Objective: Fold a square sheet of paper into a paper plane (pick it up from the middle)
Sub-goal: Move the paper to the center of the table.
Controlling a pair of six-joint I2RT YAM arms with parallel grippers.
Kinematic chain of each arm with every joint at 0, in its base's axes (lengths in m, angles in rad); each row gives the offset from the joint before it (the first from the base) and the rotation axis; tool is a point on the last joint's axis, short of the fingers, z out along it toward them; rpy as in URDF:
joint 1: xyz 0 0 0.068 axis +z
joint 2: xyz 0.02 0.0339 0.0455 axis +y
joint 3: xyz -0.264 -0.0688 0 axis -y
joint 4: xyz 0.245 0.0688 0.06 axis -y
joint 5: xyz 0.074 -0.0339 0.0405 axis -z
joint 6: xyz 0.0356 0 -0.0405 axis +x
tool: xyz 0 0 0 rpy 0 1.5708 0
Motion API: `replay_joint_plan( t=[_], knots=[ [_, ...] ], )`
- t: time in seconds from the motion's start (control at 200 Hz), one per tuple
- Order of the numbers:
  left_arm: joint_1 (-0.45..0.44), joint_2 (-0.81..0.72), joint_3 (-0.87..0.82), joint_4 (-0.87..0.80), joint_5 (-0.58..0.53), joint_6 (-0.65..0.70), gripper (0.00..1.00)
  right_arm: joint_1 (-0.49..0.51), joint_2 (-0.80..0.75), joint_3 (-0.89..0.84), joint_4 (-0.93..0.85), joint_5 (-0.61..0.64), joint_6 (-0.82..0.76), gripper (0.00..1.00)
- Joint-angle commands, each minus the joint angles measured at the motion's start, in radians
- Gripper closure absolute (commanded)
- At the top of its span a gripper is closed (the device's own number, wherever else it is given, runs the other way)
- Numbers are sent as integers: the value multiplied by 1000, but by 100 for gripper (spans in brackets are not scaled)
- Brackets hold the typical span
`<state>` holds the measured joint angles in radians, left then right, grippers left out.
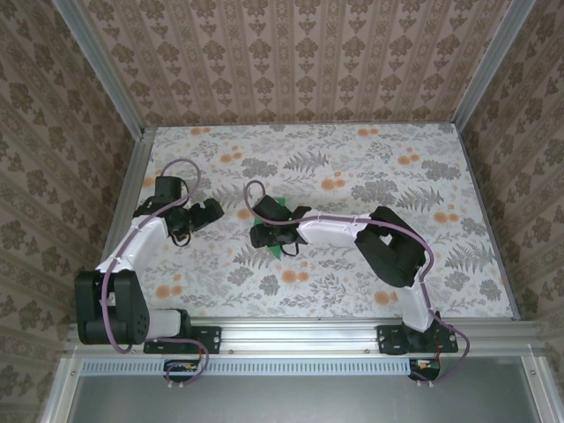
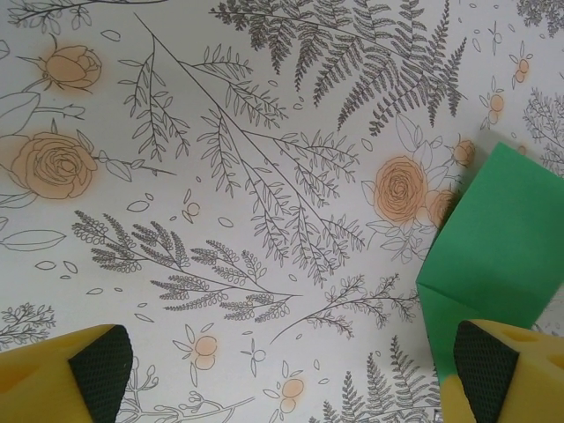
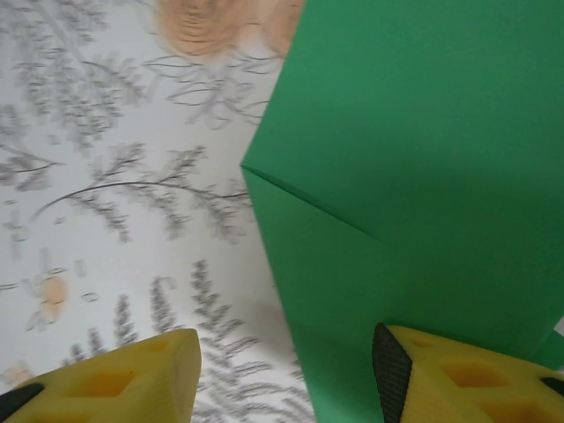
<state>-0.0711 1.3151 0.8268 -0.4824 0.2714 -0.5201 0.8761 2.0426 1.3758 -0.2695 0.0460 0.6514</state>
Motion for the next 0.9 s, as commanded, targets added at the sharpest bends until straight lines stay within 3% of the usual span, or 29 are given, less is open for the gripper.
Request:
replay_joint_plan(
  t=[0.0, 0.19, 0.38, 0.55, 0.69, 0.775, 0.895],
  knots=[
    [5, -7, 3, 7, 40, 7, 3, -19, 32, 25, -44, 16, -6, 43],
    [4, -4, 8, 4, 71, 6, 2, -42, 32, -5, -52, -10, -37, 43],
    [-19, 6, 25, -5, 109, 25, 2, -67, 4, -88, -33, -163, -196, 44],
    [-95, 29, 56, -15, 112, 45, 4, -108, -89, -245, -39, -335, -423, 44],
    [-190, 55, 73, 33, 118, 22, 8, -137, -194, -334, -55, -387, -543, 44],
    [-250, 84, 91, 73, 123, 1, 13, -147, -250, -348, -39, -378, -542, 44],
    [-301, 130, 113, 115, 115, -40, 18, -161, -335, -370, 39, -346, -417, 47]
  ],
)
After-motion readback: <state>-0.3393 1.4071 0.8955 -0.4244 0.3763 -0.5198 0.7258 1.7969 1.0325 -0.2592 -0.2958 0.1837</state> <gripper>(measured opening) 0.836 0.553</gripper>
